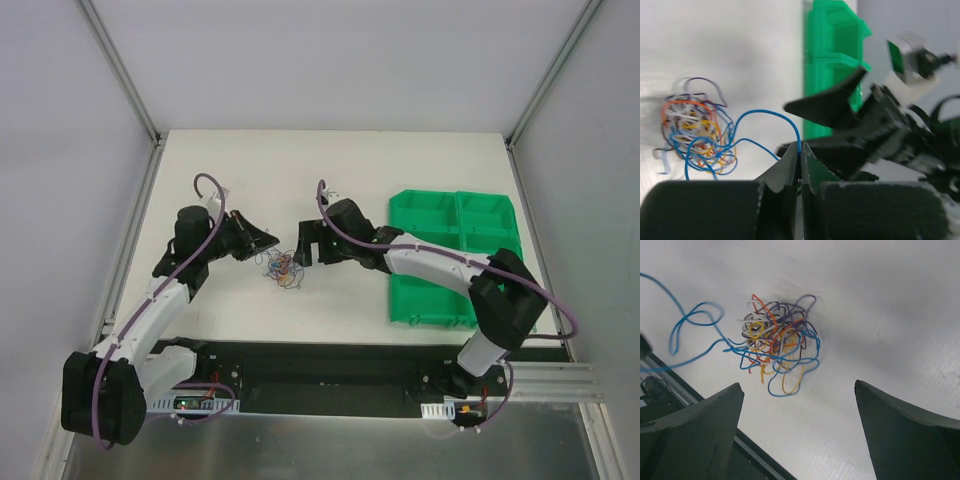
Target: Untangle the cables
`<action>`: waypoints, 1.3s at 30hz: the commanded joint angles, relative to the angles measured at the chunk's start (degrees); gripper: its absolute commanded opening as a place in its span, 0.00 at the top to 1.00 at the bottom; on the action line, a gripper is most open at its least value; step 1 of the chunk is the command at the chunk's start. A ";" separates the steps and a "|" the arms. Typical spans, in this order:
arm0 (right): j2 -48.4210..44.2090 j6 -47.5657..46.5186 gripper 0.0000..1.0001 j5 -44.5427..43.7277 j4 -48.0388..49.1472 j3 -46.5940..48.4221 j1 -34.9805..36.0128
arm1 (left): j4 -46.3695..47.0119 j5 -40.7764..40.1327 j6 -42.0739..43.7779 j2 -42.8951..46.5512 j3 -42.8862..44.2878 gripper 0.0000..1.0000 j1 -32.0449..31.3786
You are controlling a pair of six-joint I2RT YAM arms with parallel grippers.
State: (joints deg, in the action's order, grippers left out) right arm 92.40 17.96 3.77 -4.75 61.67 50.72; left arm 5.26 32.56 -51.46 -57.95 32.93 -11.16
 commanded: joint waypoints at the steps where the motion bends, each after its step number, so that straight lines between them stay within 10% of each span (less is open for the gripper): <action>1: 5.50 0.93 0.04 0.99 8.08 4.69 1.31 | 11.14 12.68 -3.28 2.93 -2.07 1.00 0.08; 17: 12.11 7.97 0.02 -3.42 15.92 -3.92 -1.14 | 17.78 21.94 -3.65 14.88 20.83 1.00 0.00; 24: 10.44 5.34 0.02 -7.63 12.40 -4.98 -4.22 | -1.19 9.04 6.71 13.31 37.29 1.00 0.00; 39: 7.90 -2.66 0.04 -4.65 6.08 -1.11 -4.31 | -3.05 3.92 6.99 9.44 42.93 1.00 0.08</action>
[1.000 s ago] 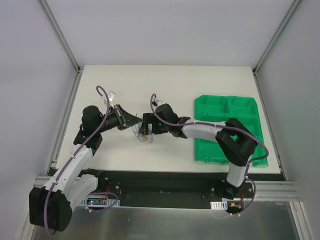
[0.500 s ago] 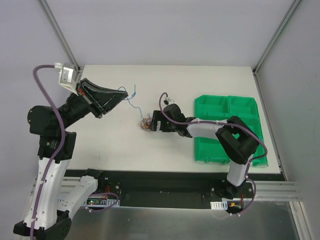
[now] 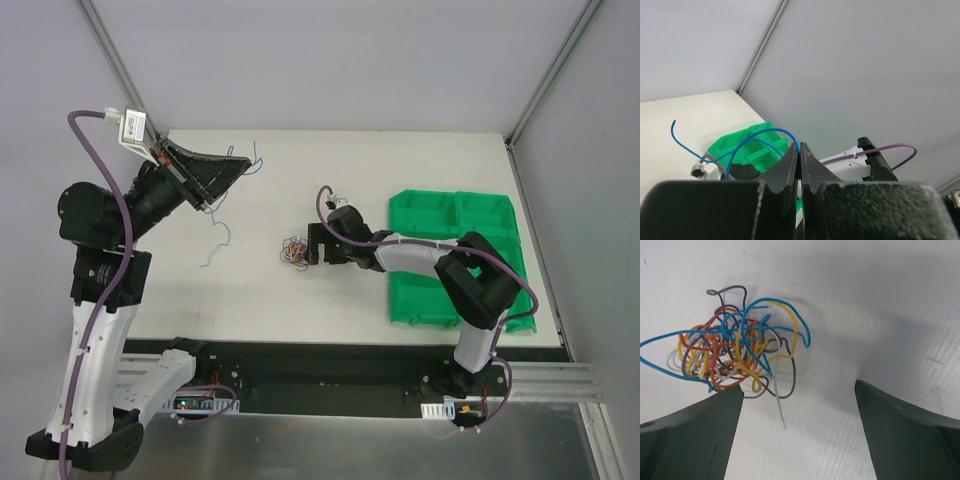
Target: Untangle the cables
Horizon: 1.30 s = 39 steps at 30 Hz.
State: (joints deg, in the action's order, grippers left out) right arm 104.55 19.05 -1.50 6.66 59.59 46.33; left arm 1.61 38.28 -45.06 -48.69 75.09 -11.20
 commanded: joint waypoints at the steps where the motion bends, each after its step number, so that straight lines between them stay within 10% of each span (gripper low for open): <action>1: -6.53 -4.54 0.04 0.44 -6.29 0.18 0.08 | 0.50 -1.29 -0.37 -0.53 -0.20 1.00 0.13; 9: -27.80 -9.38 0.04 -1.31 -14.82 -8.34 -0.45 | 3.92 8.91 -7.24 -8.00 -6.44 1.00 -1.97; 21: -53.82 -13.15 0.04 -16.15 -30.29 -11.87 -4.05 | 8.58 5.05 -5.65 -21.09 -13.47 1.00 -21.92; 28: -61.56 -14.30 0.04 -23.64 -36.71 -12.92 -4.75 | 10.52 5.23 -4.52 -28.83 -13.65 1.00 -27.82; 39: -57.54 -14.83 0.04 -7.58 -30.49 -17.75 -4.84 | 7.01 -0.05 -0.12 -38.75 -20.07 0.99 -27.21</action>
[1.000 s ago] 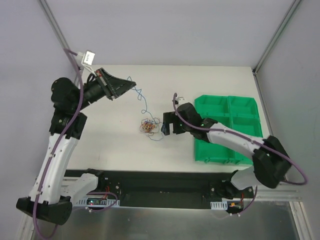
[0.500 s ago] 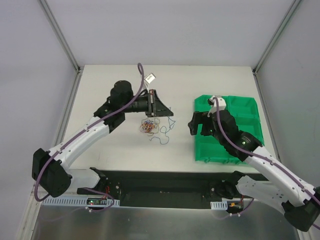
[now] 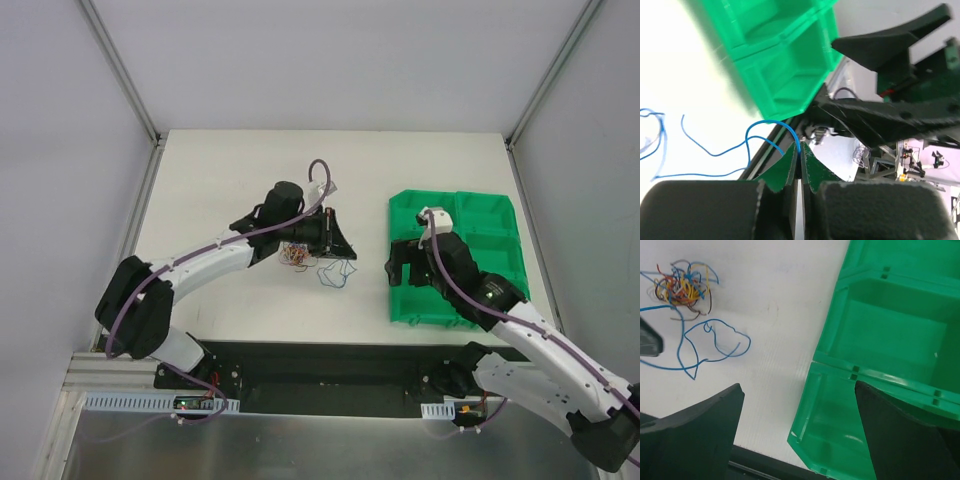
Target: Untangle the cables
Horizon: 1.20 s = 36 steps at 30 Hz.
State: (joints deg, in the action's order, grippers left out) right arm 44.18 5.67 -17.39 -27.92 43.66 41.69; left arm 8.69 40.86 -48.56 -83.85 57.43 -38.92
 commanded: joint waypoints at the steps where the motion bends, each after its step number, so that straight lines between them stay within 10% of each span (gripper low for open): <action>1: 3.88 -1.45 0.04 9.99 5.23 -2.00 -0.03 | -0.77 -2.19 3.99 -4.90 -2.32 0.99 0.77; 11: 12.59 0.74 0.04 14.03 12.97 -2.79 1.29 | -2.45 -8.52 9.35 -5.62 -5.75 0.67 2.35; 22: 21.73 -0.66 0.03 22.92 15.79 -0.06 1.81 | -8.40 -13.61 13.48 1.85 -8.48 0.11 2.53; 36: 36.40 -3.83 0.04 23.64 19.93 6.69 7.43 | -21.34 -24.86 16.39 18.01 -12.78 0.05 3.32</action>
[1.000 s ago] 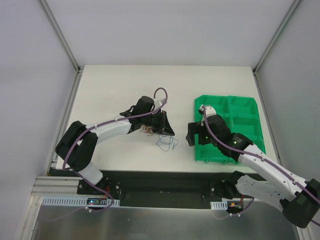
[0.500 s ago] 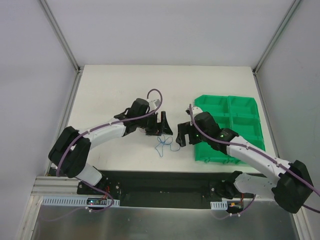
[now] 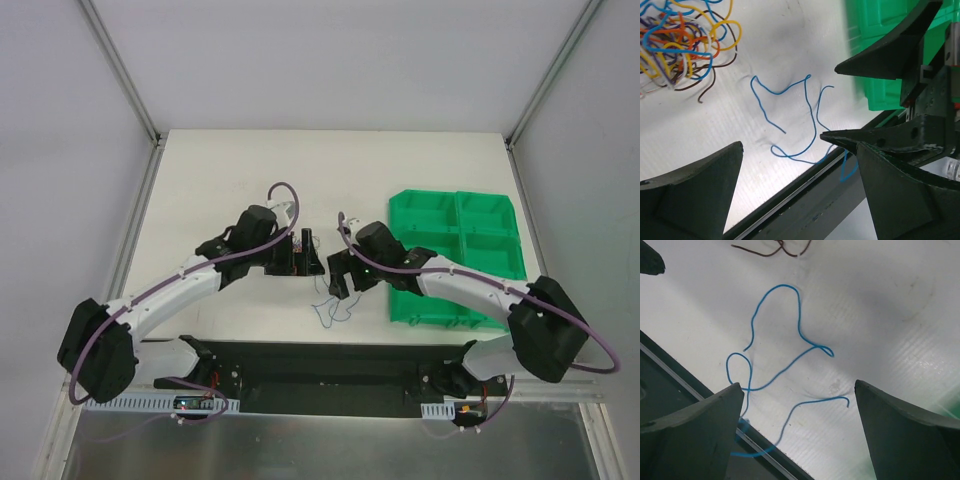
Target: Untangle the cables
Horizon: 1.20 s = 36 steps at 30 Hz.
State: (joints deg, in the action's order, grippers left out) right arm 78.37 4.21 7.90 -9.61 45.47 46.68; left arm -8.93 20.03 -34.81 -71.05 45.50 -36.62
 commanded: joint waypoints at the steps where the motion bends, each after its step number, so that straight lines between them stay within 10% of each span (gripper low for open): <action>1: 3.01 -1.67 0.04 -2.79 0.30 5.85 2.80 | -4.08 -4.12 3.07 6.43 -0.67 0.05 1.20; 19: -3.31 25.64 0.03 -8.52 -12.56 1.39 5.53 | -3.65 -1.93 5.02 6.97 -1.54 0.12 1.90; 27: 8.90 33.93 0.01 -20.89 -22.47 10.16 12.73 | 0.23 1.41 3.61 6.88 -2.17 0.12 1.90; 33: 13.20 33.85 0.13 -24.07 -21.51 10.16 14.06 | -0.12 -0.17 4.22 11.19 -2.87 0.11 1.90; 36: 15.49 33.67 0.37 -23.28 -21.33 10.34 14.41 | -1.00 -0.08 4.75 11.98 -1.73 0.11 1.99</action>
State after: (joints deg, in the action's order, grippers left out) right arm 91.48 36.62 -13.19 -28.93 53.47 60.58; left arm -10.66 19.42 -30.79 -61.56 42.81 -35.14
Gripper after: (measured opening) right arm 0.730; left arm 0.884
